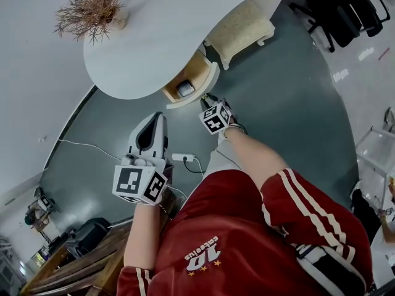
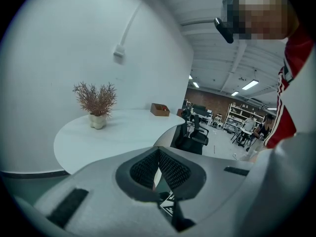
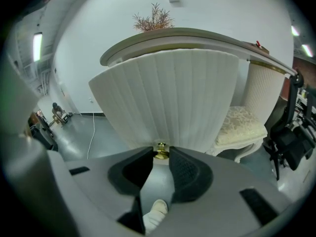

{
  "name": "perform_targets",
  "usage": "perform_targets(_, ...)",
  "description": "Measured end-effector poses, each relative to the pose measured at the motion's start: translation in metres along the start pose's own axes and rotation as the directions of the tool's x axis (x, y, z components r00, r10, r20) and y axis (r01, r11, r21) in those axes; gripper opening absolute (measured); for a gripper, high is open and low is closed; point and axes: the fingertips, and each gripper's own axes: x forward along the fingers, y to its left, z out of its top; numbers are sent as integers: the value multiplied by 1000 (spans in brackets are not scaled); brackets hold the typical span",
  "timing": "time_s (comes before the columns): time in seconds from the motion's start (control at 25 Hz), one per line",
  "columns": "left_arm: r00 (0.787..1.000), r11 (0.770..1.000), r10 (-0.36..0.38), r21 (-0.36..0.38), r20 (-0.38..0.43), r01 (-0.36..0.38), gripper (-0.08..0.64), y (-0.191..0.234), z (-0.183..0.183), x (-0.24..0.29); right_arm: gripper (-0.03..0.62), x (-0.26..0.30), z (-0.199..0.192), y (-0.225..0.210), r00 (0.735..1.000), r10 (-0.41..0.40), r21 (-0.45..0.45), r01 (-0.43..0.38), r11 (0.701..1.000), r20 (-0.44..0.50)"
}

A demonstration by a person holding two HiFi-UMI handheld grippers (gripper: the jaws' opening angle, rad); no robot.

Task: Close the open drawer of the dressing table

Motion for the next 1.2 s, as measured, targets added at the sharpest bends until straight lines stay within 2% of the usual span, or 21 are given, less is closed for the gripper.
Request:
perform_targets(0.44,998,997,62,-41,9,-62,0,33,9,15,104,25,36,-9,997,56,0,-56,998,55)
perform_targets(0.76,994,993,108,-55,23,-107,0,52,4,9,104,45,58,-10,994,61,-33,-58,998,94)
perform_targets(0.92,993,991,117,-63,27,-115,0,57,2,8,104,49,63,-10,991,67,-60,-60,996,114)
perform_targets(1.2,993,993,112,-41,26,-111,0,58,-1,15,104,59,77,-10,988,67,-54,-60,997,137)
